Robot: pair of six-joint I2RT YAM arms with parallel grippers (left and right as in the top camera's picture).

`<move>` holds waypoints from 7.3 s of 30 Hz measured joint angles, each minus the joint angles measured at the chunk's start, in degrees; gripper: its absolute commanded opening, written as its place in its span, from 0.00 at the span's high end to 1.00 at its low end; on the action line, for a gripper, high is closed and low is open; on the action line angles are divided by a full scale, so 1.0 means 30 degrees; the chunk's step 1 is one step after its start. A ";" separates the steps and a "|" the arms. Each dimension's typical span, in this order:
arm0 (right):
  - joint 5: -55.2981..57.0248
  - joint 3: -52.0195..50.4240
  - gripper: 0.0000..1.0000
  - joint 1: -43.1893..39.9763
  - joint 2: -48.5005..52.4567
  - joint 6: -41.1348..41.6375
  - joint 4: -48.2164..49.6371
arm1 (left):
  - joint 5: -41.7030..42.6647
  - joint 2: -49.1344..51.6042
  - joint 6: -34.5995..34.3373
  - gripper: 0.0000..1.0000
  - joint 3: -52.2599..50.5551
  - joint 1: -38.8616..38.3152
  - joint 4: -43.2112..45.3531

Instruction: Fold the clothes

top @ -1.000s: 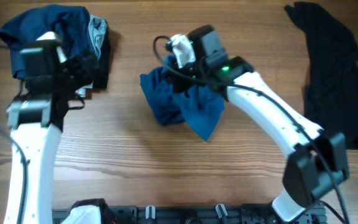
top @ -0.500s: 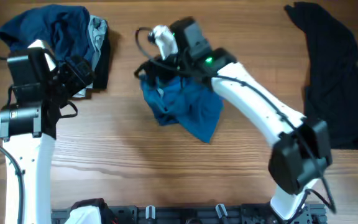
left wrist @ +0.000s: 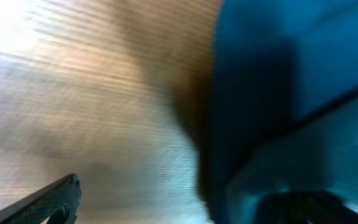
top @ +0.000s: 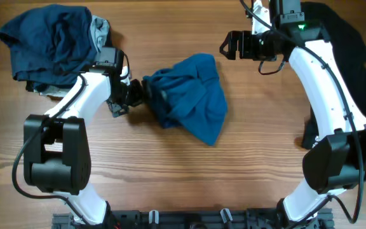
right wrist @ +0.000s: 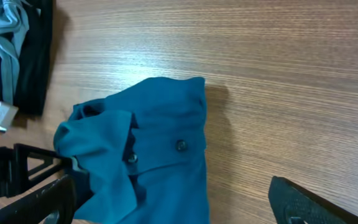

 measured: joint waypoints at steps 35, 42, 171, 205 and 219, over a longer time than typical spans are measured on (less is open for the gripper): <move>0.1654 -0.0532 0.01 -0.0007 0.0000 0.0000 -0.0561 | -0.1399 -0.4962 -0.9100 0.96 0.0321 0.1413 1.9147; 0.1647 -0.2463 0.00 -0.0007 0.0000 0.0000 0.0219 | -0.3585 -0.4962 -1.6152 0.96 0.0321 0.6761 2.2090; 0.5304 0.0284 0.00 -0.0007 -0.7351 -0.4823 0.3009 | -0.5326 -3.5532 0.3563 0.00 -2.2892 0.4721 1.2932; -0.1472 -2.9201 0.00 -0.2841 -2.9696 -1.1941 2.0662 | -0.5464 -3.5539 0.3555 0.00 -2.2892 0.4721 1.2925; 0.2630 -3.2764 0.00 -0.2841 -3.5102 -0.7424 1.8207 | -0.5464 -3.5532 0.3555 0.00 -2.2892 0.4721 1.2925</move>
